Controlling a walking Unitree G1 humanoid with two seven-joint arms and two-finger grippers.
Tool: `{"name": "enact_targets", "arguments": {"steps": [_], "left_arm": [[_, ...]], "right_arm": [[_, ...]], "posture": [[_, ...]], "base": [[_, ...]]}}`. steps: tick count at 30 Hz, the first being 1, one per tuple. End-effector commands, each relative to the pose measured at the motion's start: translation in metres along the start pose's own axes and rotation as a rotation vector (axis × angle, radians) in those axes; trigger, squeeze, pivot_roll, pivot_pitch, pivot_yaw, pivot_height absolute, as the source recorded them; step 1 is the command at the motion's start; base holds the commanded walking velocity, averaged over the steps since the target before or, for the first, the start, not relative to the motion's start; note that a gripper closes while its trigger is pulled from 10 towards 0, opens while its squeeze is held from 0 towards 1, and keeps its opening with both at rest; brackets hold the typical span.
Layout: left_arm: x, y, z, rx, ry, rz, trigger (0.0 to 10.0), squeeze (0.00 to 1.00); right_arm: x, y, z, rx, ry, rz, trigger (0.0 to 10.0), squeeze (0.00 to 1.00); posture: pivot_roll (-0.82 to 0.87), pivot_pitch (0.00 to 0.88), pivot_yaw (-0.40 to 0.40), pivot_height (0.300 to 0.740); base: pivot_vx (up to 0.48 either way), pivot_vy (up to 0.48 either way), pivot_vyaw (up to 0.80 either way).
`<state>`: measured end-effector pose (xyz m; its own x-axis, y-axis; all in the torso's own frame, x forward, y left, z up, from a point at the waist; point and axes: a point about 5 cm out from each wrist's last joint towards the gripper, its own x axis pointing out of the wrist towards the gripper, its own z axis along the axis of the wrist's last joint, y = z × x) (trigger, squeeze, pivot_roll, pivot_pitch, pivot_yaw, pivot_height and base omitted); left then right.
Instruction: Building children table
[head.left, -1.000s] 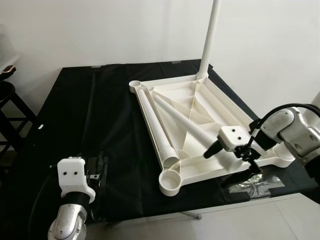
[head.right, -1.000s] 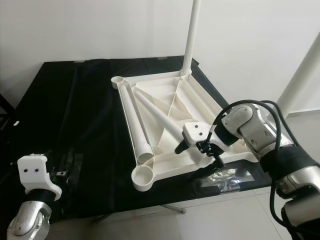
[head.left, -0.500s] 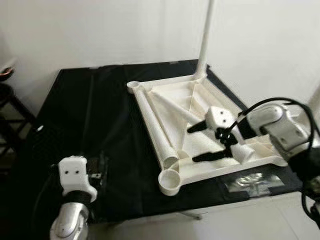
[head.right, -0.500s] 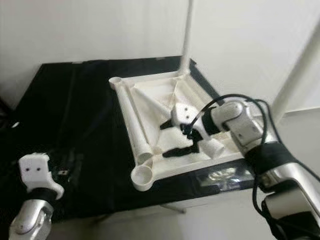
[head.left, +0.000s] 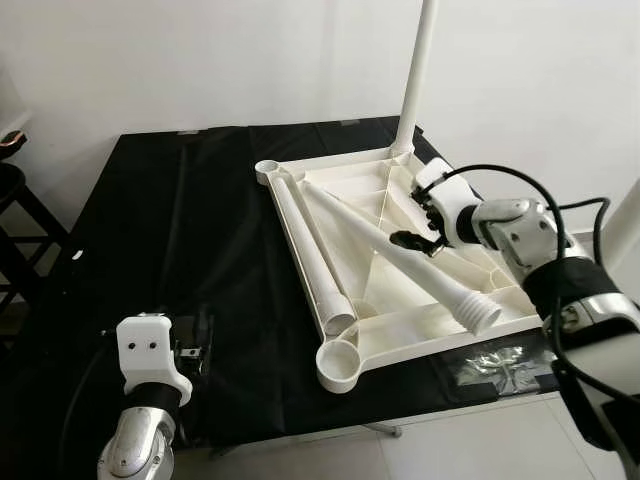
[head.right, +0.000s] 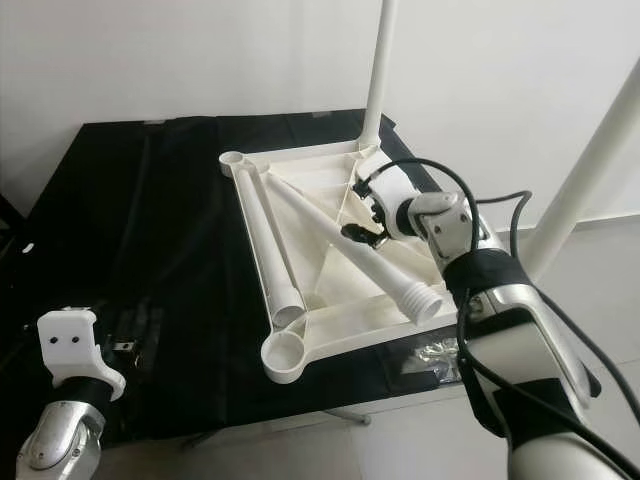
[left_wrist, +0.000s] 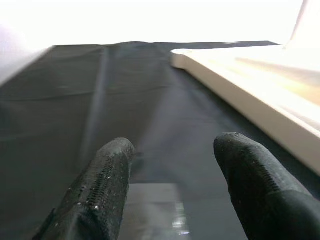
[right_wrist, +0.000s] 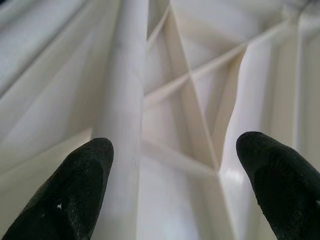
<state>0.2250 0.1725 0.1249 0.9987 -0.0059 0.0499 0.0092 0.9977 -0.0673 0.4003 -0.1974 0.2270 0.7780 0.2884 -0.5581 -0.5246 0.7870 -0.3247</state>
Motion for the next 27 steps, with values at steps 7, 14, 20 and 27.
{"name": "enact_targets", "arguments": {"steps": [7, 14, 20, 27], "left_arm": [[-0.002, -0.004, 0.0, -0.018, -0.005, -0.046, 10.0, 0.0], [-0.003, -0.008, 0.0, -0.028, -0.006, -0.047, 10.0, 0.0], [-0.003, -0.008, 0.0, -0.036, -0.009, -0.049, 10.0, 0.0], [-0.004, -0.008, 0.001, -0.038, -0.011, -0.045, 10.0, 0.0]], "right_arm": [[0.01, 0.013, -0.003, 0.068, 0.088, 0.058, 10.0, 0.0], [0.02, 0.029, -0.014, 0.141, 0.18, 0.119, 10.0, 0.0], [0.02, 0.03, -0.023, 0.169, 0.252, 0.12, 10.0, 0.0], [0.022, 0.035, -0.031, 0.194, 0.293, 0.148, 0.0, 0.0]], "posture": [[0.02, 0.067, -0.026, 0.74], [0.03, 0.068, -0.033, 0.74], [0.02, 0.073, -0.041, 0.74], [0.02, 0.074, -0.044, 0.74]], "base": [[0.0, 0.0, 0.0], [0.0, 0.0, 0.0], [0.0, 0.0, 0.0], [0.0, 0.0, 0.0]]}}
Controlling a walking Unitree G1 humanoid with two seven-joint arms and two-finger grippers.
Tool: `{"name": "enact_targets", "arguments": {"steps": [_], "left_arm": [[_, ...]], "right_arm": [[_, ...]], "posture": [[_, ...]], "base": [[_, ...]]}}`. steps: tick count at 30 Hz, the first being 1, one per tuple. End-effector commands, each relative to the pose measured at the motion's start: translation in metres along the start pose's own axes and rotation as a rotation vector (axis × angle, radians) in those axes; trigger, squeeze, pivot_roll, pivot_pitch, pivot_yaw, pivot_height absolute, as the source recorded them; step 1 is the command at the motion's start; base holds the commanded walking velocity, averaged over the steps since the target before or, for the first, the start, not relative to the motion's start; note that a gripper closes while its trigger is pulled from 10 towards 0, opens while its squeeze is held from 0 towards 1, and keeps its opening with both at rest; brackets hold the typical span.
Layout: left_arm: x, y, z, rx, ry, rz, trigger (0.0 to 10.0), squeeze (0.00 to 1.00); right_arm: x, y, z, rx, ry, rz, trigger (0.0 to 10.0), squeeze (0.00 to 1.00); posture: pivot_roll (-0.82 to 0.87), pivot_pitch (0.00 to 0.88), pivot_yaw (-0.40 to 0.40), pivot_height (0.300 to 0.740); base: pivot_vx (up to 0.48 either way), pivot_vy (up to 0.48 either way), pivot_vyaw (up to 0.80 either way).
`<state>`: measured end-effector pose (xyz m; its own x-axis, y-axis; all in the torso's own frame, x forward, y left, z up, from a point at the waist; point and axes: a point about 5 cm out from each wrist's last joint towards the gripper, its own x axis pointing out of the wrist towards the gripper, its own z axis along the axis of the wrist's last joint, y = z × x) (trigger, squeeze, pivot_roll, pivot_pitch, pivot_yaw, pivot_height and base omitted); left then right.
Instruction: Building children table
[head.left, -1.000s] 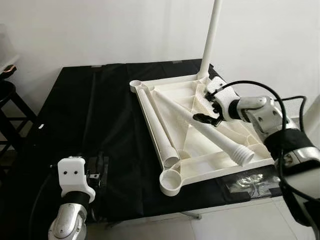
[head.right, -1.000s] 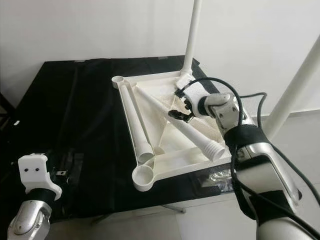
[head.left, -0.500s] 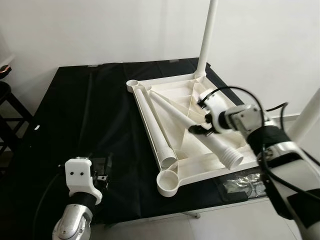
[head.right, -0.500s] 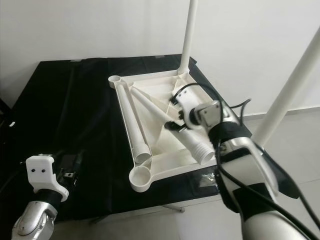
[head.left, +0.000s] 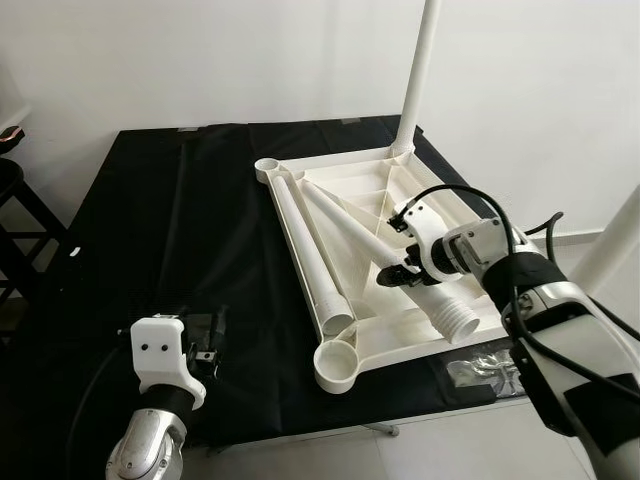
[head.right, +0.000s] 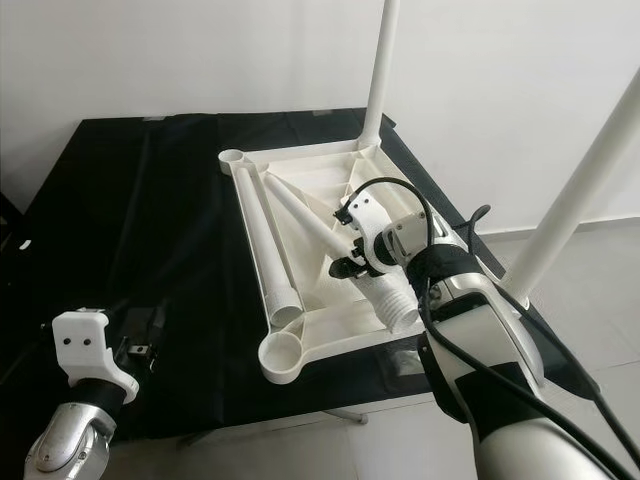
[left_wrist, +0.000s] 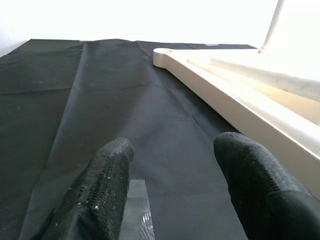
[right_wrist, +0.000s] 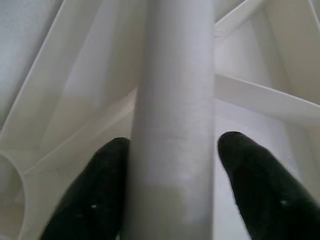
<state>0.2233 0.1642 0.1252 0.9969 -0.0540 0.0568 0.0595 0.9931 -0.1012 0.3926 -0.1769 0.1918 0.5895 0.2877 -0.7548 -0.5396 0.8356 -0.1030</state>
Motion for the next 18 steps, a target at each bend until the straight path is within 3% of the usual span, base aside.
{"name": "enact_targets", "arguments": {"steps": [1, 11, 13, 15, 17, 18], "left_arm": [[-0.002, 0.0, 0.001, -0.002, -0.009, 0.004, 10.0, 0.0], [-0.001, 0.001, 0.002, -0.005, -0.005, -0.001, 10.0, 0.0], [0.002, 0.004, 0.004, -0.001, -0.009, 0.001, 10.0, 0.0], [0.002, 0.004, 0.004, -0.001, -0.009, 0.001, 10.0, 0.0], [0.007, 0.009, 0.009, 0.001, -0.026, 0.01, 10.0, 0.0], [0.007, 0.009, 0.009, 0.001, -0.026, 0.01, 10.0, 0.0]], "right_arm": [[0.007, 0.002, -0.015, 0.031, 0.067, 0.009, 0.0, 0.0], [0.007, 0.002, -0.014, 0.097, 0.044, 0.027, 0.0, 0.0], [0.005, 0.001, -0.005, 0.152, -0.04, 0.023, 0.0, 0.0], [0.005, 0.001, -0.005, 0.152, -0.04, 0.023, 0.0, 0.0], [0.0, -0.001, 0.011, 0.194, -0.188, 0.008, 0.0, 0.0], [0.0, -0.001, 0.011, 0.194, -0.188, 0.008, 0.0, 0.0]], "posture": [[0.02, 0.075, -0.044, 0.74], [0.02, 0.069, -0.035, 0.74], [0.02, 0.061, -0.03, 0.74], [0.02, 0.061, -0.03, 0.74], [0.01, 0.055, -0.026, 0.74], [0.01, 0.055, -0.026, 0.74]], "base": [[0.0, 0.0, 0.0], [0.0, 0.0, 0.0], [0.0, 0.0, 0.0], [0.0, 0.0, 0.0], [0.0, 0.0, 0.0], [0.0, 0.0, 0.0]]}}
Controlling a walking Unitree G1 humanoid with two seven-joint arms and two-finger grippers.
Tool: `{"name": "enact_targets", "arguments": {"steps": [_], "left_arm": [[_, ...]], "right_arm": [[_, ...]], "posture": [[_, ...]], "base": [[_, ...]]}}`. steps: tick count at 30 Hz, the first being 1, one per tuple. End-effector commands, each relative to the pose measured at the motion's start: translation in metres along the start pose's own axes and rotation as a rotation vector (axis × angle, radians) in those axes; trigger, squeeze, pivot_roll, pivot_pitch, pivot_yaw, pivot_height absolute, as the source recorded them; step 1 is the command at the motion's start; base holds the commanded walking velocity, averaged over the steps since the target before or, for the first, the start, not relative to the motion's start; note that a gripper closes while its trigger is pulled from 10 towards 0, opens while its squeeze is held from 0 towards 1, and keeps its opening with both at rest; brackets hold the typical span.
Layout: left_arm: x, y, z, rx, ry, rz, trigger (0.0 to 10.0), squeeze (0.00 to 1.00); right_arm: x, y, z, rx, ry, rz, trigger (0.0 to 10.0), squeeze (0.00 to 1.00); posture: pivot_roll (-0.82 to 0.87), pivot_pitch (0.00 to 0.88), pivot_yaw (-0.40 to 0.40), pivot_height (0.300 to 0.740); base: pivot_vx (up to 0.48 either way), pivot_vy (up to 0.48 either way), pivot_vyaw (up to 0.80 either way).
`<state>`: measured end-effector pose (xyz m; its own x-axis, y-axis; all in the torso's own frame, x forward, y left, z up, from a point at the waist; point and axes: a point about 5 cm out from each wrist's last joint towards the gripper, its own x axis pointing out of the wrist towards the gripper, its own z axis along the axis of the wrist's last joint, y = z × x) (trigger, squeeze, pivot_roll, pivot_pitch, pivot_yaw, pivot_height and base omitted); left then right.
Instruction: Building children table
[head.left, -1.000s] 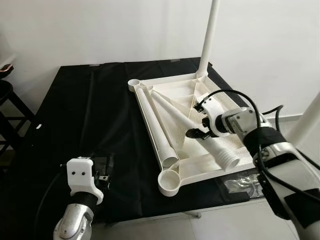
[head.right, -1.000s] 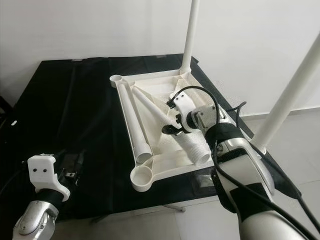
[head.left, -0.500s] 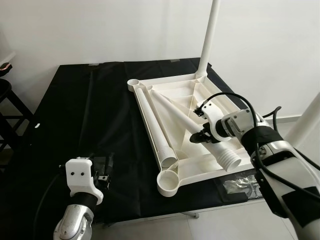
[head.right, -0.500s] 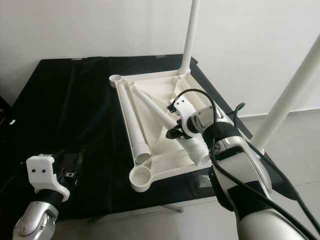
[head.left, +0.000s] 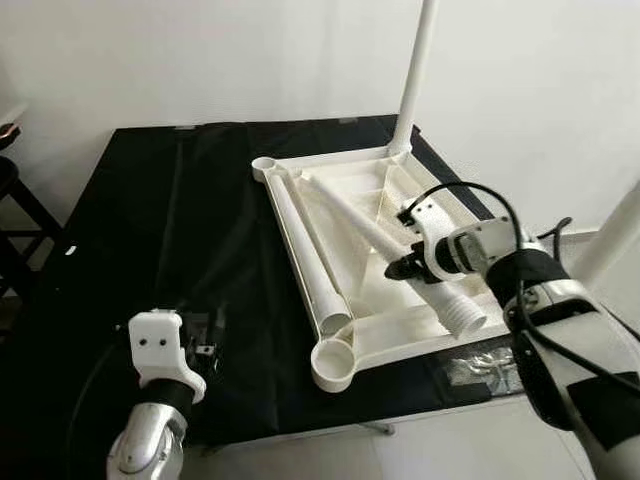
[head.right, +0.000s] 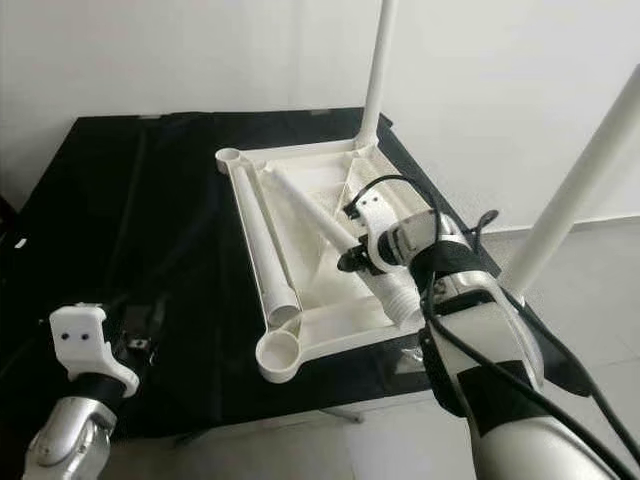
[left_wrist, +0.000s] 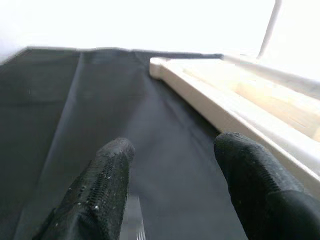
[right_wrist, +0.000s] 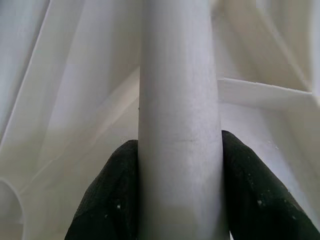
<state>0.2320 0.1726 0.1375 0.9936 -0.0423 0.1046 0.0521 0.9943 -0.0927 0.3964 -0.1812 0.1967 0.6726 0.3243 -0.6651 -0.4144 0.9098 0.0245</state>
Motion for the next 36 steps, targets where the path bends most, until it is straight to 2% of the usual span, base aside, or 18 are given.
{"name": "enact_targets", "arguments": {"steps": [1, 2, 3, 4, 5, 6, 7, 8, 9, 13, 14, 15, 17, 21, 27, 28, 31, 36], "left_arm": [[0.004, 0.004, 0.006, -0.02, -0.011, -0.005, 10.0, 0.0], [0.012, 0.005, 0.02, -0.038, -0.059, -0.031, 10.0, 0.0], [0.012, 0.005, 0.02, -0.038, -0.059, -0.031, 10.0, 0.0], [0.018, 0.004, 0.034, -0.051, -0.105, -0.066, 10.0, 0.0], [0.018, 0.004, 0.034, -0.051, -0.105, -0.066, 10.0, 0.0], [0.022, 0.002, 0.046, -0.06, -0.142, -0.103, 10.0, 0.0], [0.022, 0.002, 0.046, -0.06, -0.142, -0.103, 10.0, 0.0], [0.026, -0.001, 0.058, -0.057, -0.175, -0.16, 10.0, 0.0], [0.029, -0.006, 0.071, -0.046, -0.208, -0.232, 10.0, 0.0], [0.031, -0.013, 0.09, -0.03, -0.251, -0.348, 10.0, 0.0], [0.028, -0.025, 0.11, -0.064, -0.289, -0.534, 10.0, 1.0], [0.028, -0.025, 0.11, -0.064, -0.289, -0.534, 10.0, 1.0], [0.023, -0.035, 0.121, -0.1, -0.311, -0.675, 10.0, 1.0], [0.019, -0.041, 0.132, -0.168, -0.323, -0.783, 10.0, 1.0], [0.025, -0.041, 0.14, -0.228, -0.338, -0.774, 10.0, 1.0], [0.029, -0.04, 0.142, -0.281, -0.345, -0.748, 10.0, 0.0], [0.033, -0.039, 0.144, -0.348, -0.342, -0.726, 10.0, 0.0], [0.033, -0.038, 0.143, -0.369, -0.321, -0.735, 10.0, 0.0]], "right_arm": [[-0.002, 0.007, 0.022, 0.016, -0.2, 0.033, 0.0, 0.0], [-0.008, 0.007, 0.035, 0.034, -0.31, 0.048, 0.0, 0.0], [-0.008, 0.007, 0.035, 0.034, -0.31, 0.048, 0.0, 0.0], [-0.016, 0.009, 0.048, 0.032, -0.42, 0.075, 4.5, 0.0], [-0.016, 0.009, 0.048, 0.032, -0.42, 0.075, 4.5, 0.0], [-0.023, 0.01, 0.058, -0.003, -0.54, 0.084, 4.5, 0.0], [-0.023, 0.01, 0.058, -0.003, -0.54, 0.084, 4.5, 0.0], [-0.026, 0.013, 0.062, -0.025, -0.603, 0.114, 10.0, 0.0], [-0.03, 0.02, 0.065, -0.085, -0.661, 0.181, 10.0, 0.0], [-0.035, 0.036, 0.065, -0.144, -0.717, 0.34, 10.0, 0.0], [-0.042, 0.062, 0.056, -0.303, -0.735, 0.528, 10.0, 0.0], [-0.042, 0.062, 0.056, -0.303, -0.735, 0.528, 10.0, 0.0], [-0.045, 0.079, 0.046, -0.418, -0.722, 0.638, 10.0, 0.0], [-0.046, 0.09, 0.034, -0.505, -0.716, 0.709, 10.0, 0.0], [-0.048, 0.097, 0.03, -0.544, -0.741, 0.751, 10.0, 0.0], [-0.05, 0.1, 0.031, -0.542, -0.765, 0.766, 10.0, 0.0], [-0.054, 0.104, 0.032, -0.534, -0.794, 0.789, 10.0, 0.0], [-0.059, 0.108, 0.03, -0.521, -0.819, 0.807, 10.0, 0.0]], "posture": [[0.01, 0.053, -0.022, 0.74], [0.01, 0.049, -0.017, 0.74], [0.01, 0.049, -0.017, 0.74], [0.0, 0.045, -0.013, 0.74], [0.0, 0.045, -0.013, 0.74], [0.0, 0.044, -0.01, 0.74], [0.0, 0.044, -0.01, 0.74], [0.0, 0.041, -0.007, 0.74], [0.0, 0.036, -0.002, 0.74], [0.0, 0.032, 0.001, 0.74], [-0.01, 0.024, 0.013, 0.74], [-0.01, 0.024, 0.013, 0.74], [-0.01, 0.022, 0.014, 0.74], [-0.01, 0.02, 0.016, 0.74], [0.0, 0.013, 0.016, 0.74], [-0.01, 0.011, 0.018, 0.74], [-0.01, 0.011, 0.018, 0.74], [-0.01, 0.006, 0.018, 0.74]], "base": [[0.0, 0.0, 0.0], [0.0, 0.0, 0.0], [0.0, 0.0, 0.0], [0.0, 0.0, 0.0], [0.0, 0.0, 0.0], [0.0, 0.0, 0.0], [0.0, 0.0, 0.0], [0.0, 0.0, 0.0], [0.0, 0.0, 0.0], [0.0, 0.0, 0.0], [0.0, 0.0, 0.0], [0.0, 0.0, 0.0], [0.0, 0.0, 0.0], [0.0, 0.0, 0.0], [0.0, 0.0, 0.0], [0.0, 0.0, 0.0], [0.0, 0.0, 0.0], [0.0, 0.0, 0.0]]}}
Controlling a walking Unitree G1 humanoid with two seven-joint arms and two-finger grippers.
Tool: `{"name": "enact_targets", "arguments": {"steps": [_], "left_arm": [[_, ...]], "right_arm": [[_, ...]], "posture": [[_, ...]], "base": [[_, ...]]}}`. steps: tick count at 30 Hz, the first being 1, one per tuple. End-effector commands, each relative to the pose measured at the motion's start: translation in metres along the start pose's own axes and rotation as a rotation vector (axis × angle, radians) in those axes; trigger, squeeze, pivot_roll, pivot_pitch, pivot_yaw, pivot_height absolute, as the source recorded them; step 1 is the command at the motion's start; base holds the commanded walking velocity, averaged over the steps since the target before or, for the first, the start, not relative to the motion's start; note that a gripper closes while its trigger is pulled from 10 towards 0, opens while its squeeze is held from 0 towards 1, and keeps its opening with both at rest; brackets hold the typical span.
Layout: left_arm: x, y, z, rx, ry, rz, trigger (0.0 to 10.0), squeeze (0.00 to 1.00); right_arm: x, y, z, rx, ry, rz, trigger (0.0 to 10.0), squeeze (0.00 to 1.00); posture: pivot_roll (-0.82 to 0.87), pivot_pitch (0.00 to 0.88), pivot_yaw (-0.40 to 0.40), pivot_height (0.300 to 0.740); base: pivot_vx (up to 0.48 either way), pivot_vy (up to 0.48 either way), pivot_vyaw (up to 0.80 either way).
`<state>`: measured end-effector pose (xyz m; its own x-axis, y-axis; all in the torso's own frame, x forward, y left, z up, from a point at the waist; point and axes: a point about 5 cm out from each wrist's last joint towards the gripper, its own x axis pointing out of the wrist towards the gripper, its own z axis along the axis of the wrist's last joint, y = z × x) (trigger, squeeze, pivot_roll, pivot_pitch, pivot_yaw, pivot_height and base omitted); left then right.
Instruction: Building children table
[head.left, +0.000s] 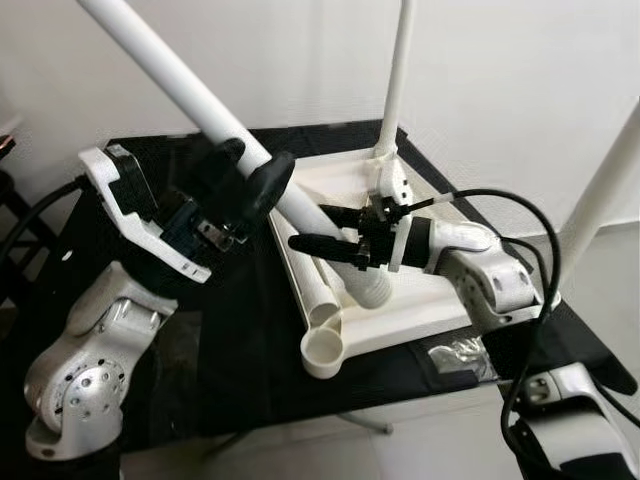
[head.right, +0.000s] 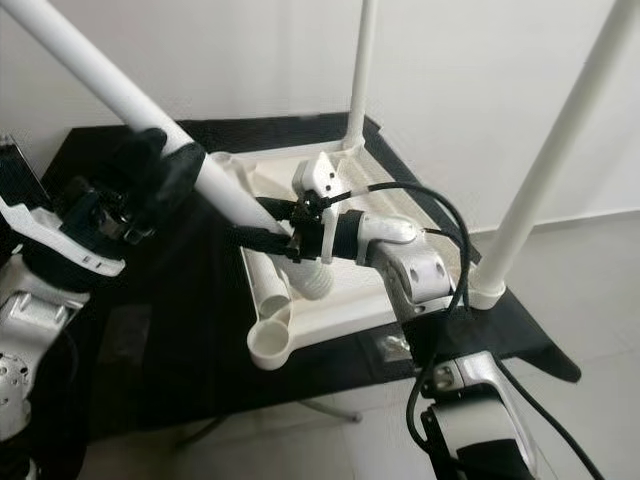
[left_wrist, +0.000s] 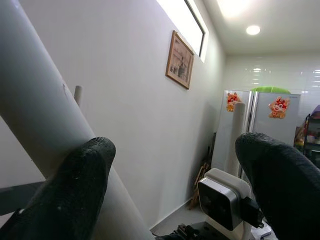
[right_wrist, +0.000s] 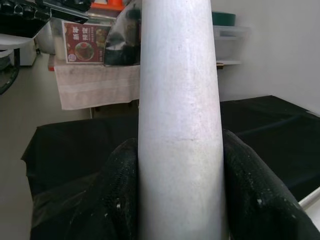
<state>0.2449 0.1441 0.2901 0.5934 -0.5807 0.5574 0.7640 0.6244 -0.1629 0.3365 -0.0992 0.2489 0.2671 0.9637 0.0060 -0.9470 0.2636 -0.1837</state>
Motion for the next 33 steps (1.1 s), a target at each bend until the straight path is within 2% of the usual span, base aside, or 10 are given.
{"name": "enact_targets", "arguments": {"steps": [1, 2, 6, 12, 17, 21, 32, 33], "left_arm": [[-0.002, 0.005, -0.003, -0.025, 0.025, 0.031, 10.0, 0.0], [-0.002, 0.005, -0.004, -0.041, 0.03, 0.029, 10.0, 0.0], [-0.002, 0.004, -0.004, -0.054, 0.033, 0.028, 10.0, 0.0], [-0.001, 0.003, -0.006, -0.061, 0.043, 0.03, 10.0, 0.0], [0.0, 0.001, -0.008, -0.068, 0.049, 0.032, 10.0, 0.0], [0.002, 0.0, -0.009, -0.064, 0.053, 0.032, 10.0, 0.0], [0.006, 0.002, -0.008, -0.055, 0.054, 0.041, 10.0, 0.0], [0.006, 0.002, -0.008, -0.055, 0.056, 0.04, 1.3, 0.0]], "right_arm": [[0.003, 0.005, 0.013, -0.029, -0.065, 0.035, 10.0, 0.0], [0.006, 0.005, 0.018, -0.012, -0.112, 0.018, 10.0, 0.0], [0.008, 0.004, 0.024, 0.007, -0.158, 0.001, 10.0, 0.0], [0.011, 0.005, 0.026, 0.021, -0.181, -0.001, 10.0, 0.0], [0.013, 0.012, 0.023, 0.021, -0.166, 0.033, 10.0, 0.0], [0.018, 0.025, 0.017, 0.011, -0.12, 0.094, 10.0, 0.0], [0.026, 0.034, 0.009, 0.025, -0.079, 0.119, 10.0, 0.0], [0.027, 0.035, 0.009, 0.026, -0.076, 0.121, 10.0, 0.0]], "posture": [[-0.01, 0.006, 0.018, 0.74], [-0.01, 0.006, 0.02, 0.74], [-0.01, 0.007, 0.024, 0.74], [-0.01, 0.007, 0.024, 0.74], [-0.01, 0.008, 0.025, 0.74], [-0.01, 0.009, 0.027, 0.74], [-0.01, 0.009, 0.024, 0.74], [-0.01, 0.009, 0.023, 0.74]], "base": [[0.0, 0.0, 0.0], [0.0, 0.0, 0.0], [0.0, 0.0, 0.0], [0.0, 0.0, 0.0], [0.0, 0.0, 0.0], [0.0, 0.0, 0.0], [0.0, 0.0, 0.0], [0.0, 0.0, 0.0]]}}
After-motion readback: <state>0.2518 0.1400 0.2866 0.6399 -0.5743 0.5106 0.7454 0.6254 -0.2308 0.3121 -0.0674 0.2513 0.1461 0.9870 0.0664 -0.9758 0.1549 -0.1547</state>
